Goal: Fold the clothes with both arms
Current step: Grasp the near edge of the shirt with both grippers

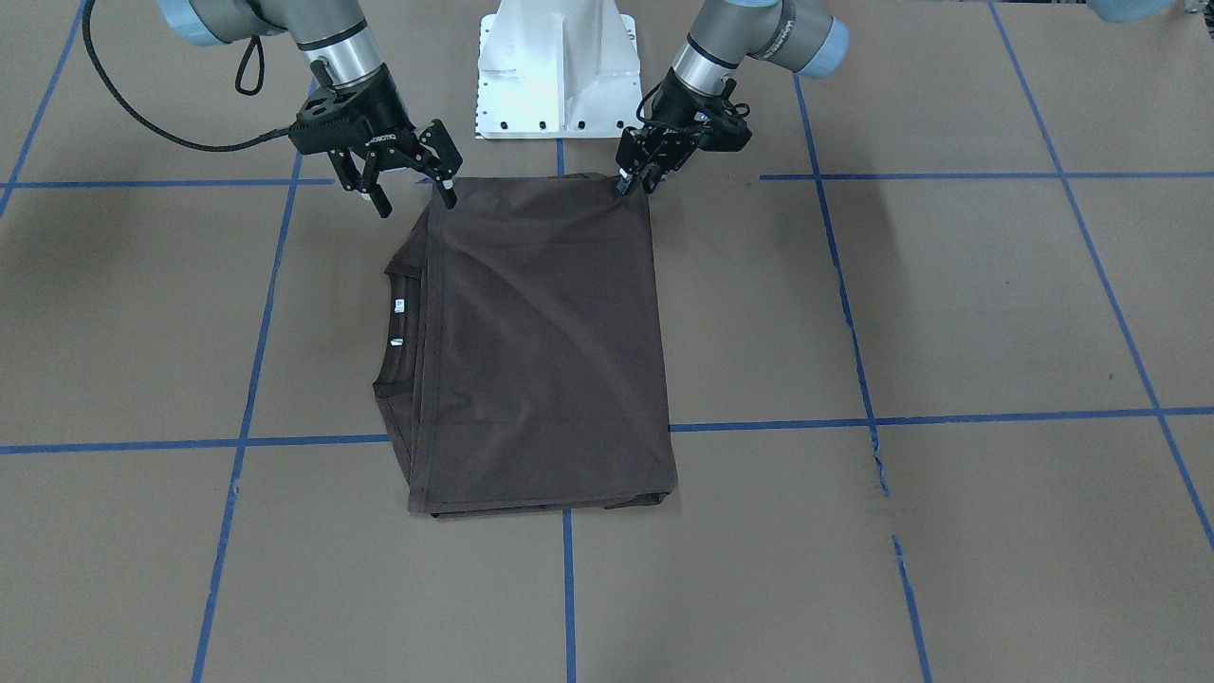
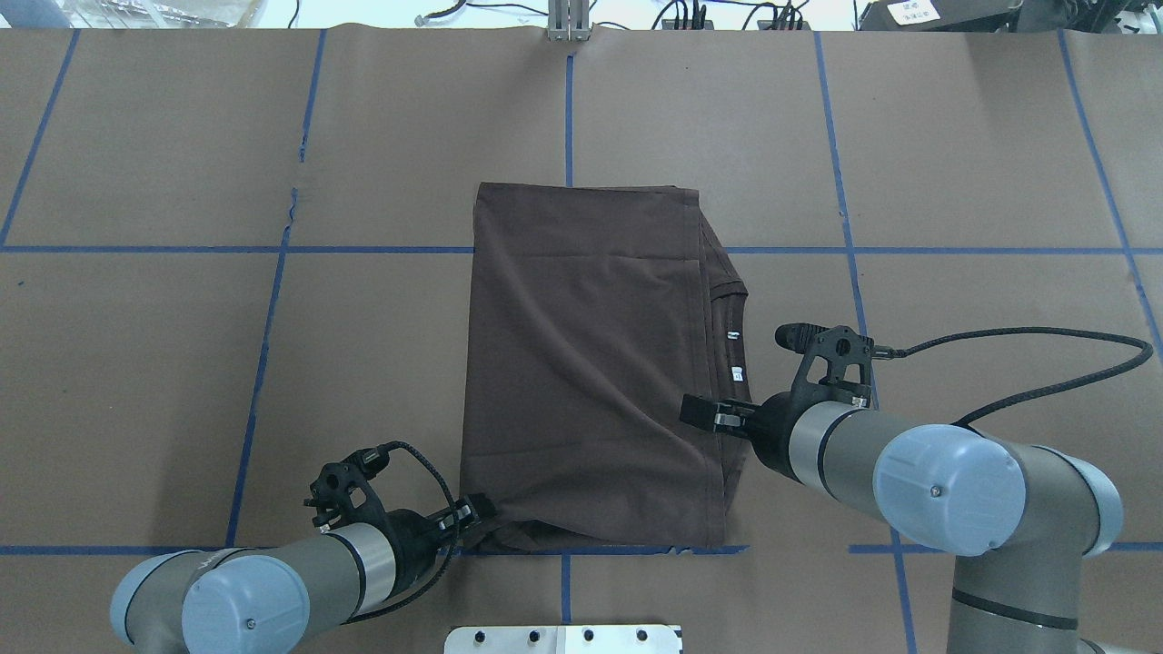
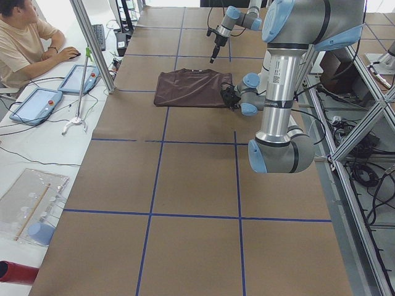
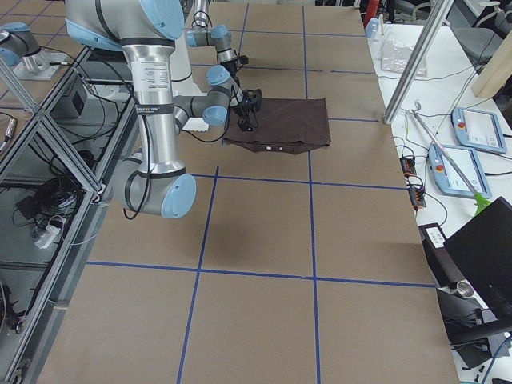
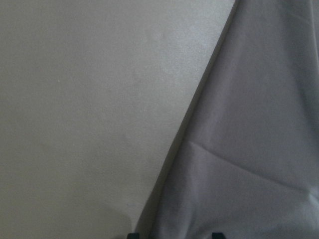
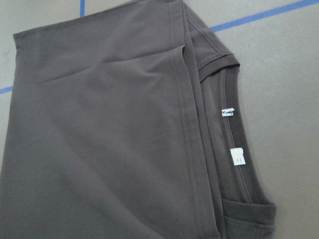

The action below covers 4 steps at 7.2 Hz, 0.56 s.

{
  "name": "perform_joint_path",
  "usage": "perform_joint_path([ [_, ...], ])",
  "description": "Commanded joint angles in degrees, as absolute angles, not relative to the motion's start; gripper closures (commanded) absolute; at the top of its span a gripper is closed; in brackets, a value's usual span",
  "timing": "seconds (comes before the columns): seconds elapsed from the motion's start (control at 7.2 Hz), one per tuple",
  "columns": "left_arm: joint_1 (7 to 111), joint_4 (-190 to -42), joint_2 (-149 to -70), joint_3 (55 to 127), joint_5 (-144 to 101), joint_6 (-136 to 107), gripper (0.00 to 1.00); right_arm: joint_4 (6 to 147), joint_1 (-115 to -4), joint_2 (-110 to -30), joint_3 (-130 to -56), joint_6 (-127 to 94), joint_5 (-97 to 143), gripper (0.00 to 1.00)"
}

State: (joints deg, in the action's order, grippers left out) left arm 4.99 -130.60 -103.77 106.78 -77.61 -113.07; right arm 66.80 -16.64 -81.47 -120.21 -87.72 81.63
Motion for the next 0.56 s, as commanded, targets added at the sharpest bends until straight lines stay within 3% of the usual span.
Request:
perform_joint_path([
  [0.0,4.4,-130.6,-104.0,106.7,-77.6,-113.0,0.42,66.8,-16.6,-81.5,-120.1,-87.7,81.6,0.0],
  [0.28,4.1,-130.6,-104.0,106.7,-77.7,-113.0,0.42,66.8,-16.7,-81.5,-120.0,-87.7,81.7,0.0],
  [0.42,4.1,-130.6,-104.1,106.6,-77.7,-113.0,0.49,66.8,-16.6,-81.5,-120.0,-87.7,81.7,0.0],
])
